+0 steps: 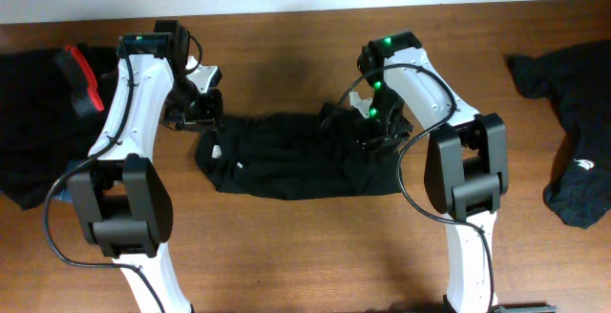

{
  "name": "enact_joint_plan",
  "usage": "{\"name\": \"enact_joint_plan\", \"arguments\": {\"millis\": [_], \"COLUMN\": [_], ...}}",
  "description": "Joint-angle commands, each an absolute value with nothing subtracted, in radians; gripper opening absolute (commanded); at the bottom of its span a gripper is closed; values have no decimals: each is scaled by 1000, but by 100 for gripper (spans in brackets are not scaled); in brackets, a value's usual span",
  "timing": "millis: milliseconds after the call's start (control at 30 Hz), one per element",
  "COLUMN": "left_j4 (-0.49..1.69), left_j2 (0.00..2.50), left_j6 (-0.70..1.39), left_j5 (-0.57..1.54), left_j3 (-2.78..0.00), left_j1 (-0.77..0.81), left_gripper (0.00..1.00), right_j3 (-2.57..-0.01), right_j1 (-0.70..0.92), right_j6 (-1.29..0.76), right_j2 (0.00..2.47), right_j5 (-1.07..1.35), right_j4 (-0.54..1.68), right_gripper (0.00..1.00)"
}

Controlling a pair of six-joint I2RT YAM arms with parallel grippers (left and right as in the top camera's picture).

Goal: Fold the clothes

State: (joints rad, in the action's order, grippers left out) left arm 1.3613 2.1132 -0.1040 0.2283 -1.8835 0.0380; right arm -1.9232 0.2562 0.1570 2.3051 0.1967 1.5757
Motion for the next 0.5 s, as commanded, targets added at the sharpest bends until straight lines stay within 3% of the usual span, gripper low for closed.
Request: {"name": "enact_joint_plan", "arguments": {"millis": [0, 133, 167, 233, 467], "left_j4": [1362, 1362, 1362, 1362, 1361], "left_j2": [2099, 2099, 2099, 2099, 2099], "left_j6": [-102, -102, -102, -102, -102], "left_j5": [240, 240, 240, 240, 240], "left_j3": [-1893, -1893, -1893, -1893, -1893], "left_j1": [33, 33, 33, 33, 33], "left_gripper": [42, 42, 42, 42, 42], "right_j3": [-1877, -1839, -1836, -1837, -1837], "right_j1": [262, 262, 262, 262, 265], "right_j6": [168, 168, 168, 168, 261], "right_j2": [2310, 2310, 2310, 2310, 2306], "right_j5": [217, 217, 218, 218, 314], "right_j4": [1549, 1531, 1530, 1526, 1532], "right_gripper": [49, 46, 28, 4, 4]}}
